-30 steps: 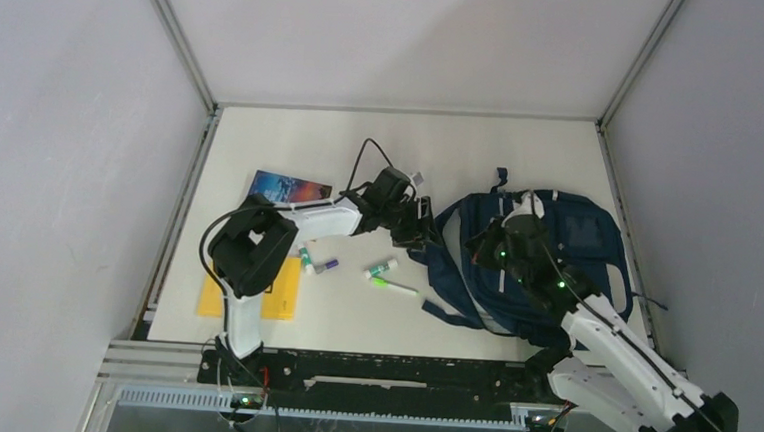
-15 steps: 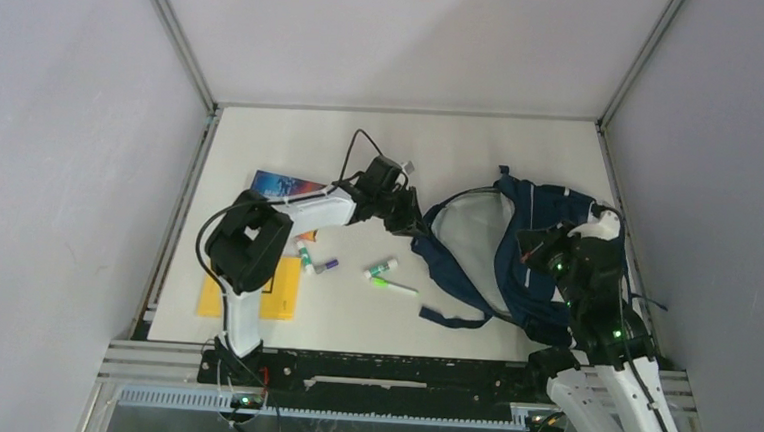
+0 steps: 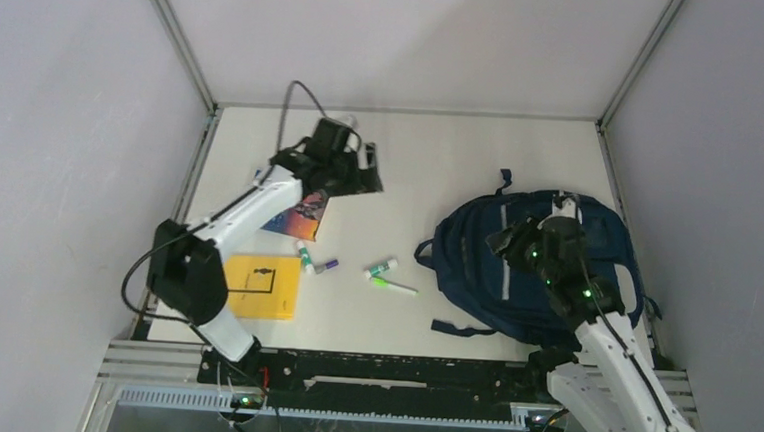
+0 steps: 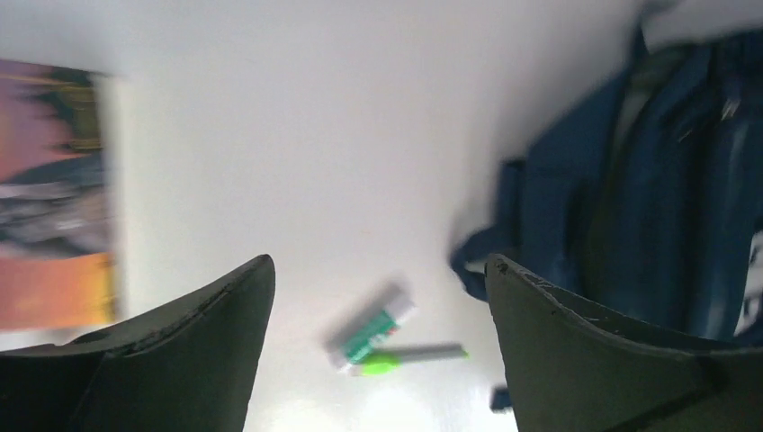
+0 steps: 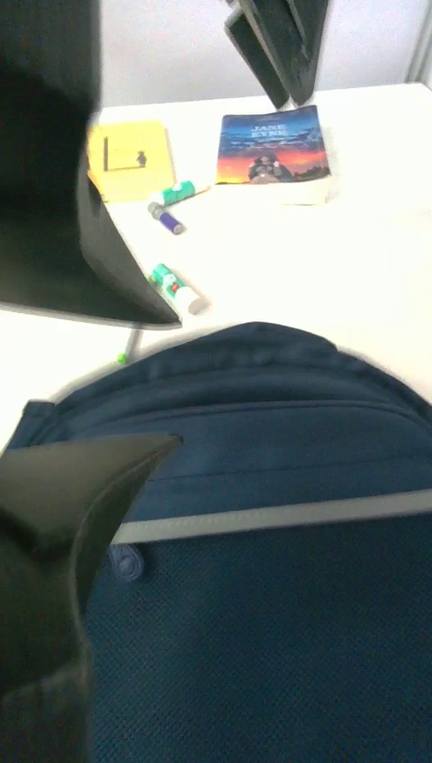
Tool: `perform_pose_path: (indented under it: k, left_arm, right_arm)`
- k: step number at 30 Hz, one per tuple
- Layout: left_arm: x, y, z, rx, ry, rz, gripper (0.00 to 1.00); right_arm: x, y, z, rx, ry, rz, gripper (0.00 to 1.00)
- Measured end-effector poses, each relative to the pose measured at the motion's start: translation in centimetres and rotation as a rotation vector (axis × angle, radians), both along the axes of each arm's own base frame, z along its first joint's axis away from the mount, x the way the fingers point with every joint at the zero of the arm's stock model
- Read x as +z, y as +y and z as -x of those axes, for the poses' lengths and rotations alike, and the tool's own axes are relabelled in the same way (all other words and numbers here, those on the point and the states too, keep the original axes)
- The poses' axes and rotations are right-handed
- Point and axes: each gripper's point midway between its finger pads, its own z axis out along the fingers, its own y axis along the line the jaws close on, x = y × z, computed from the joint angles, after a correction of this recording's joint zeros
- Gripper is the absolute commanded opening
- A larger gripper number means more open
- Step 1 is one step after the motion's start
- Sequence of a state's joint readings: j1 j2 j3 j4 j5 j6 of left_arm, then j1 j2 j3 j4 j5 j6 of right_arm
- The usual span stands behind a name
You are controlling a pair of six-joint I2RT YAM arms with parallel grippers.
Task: Pack the student bag
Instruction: Adjust the student bag at the center of the board, then adjust the book at the center of the board.
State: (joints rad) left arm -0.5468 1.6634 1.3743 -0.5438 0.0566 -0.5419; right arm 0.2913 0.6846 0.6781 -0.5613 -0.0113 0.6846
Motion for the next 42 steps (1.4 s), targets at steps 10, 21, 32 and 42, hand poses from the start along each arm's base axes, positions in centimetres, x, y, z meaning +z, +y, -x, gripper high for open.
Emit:
perform_pose_path:
  k: [10,21,32,42]
  left_arm:
    - [-2.8,17.6,-0.9,0.522,0.076,-0.175,0.98]
    - [-7.8,14.7,-6.5,0.473,0.124,-0.559,0.93]
    - [-11.6,14.0,-8.3,0.471,0.178,-0.655,0.62]
    - [-11.5,14.1,-9.8,0.430,0.157,-0.644,0.01]
  right_arm:
    - [-0.7,4.6,-1.4,0.179,-0.015,0.105,0.87]
    - [-1.0,7.4,-3.2,0.244,-0.018,0.116,0.88]
    - [-1.0,7.5,-3.1,0.250,-0.016,0.113,0.88]
    - [-0.6,7.5,-2.7,0.256,-0.029,0.101,0.88]
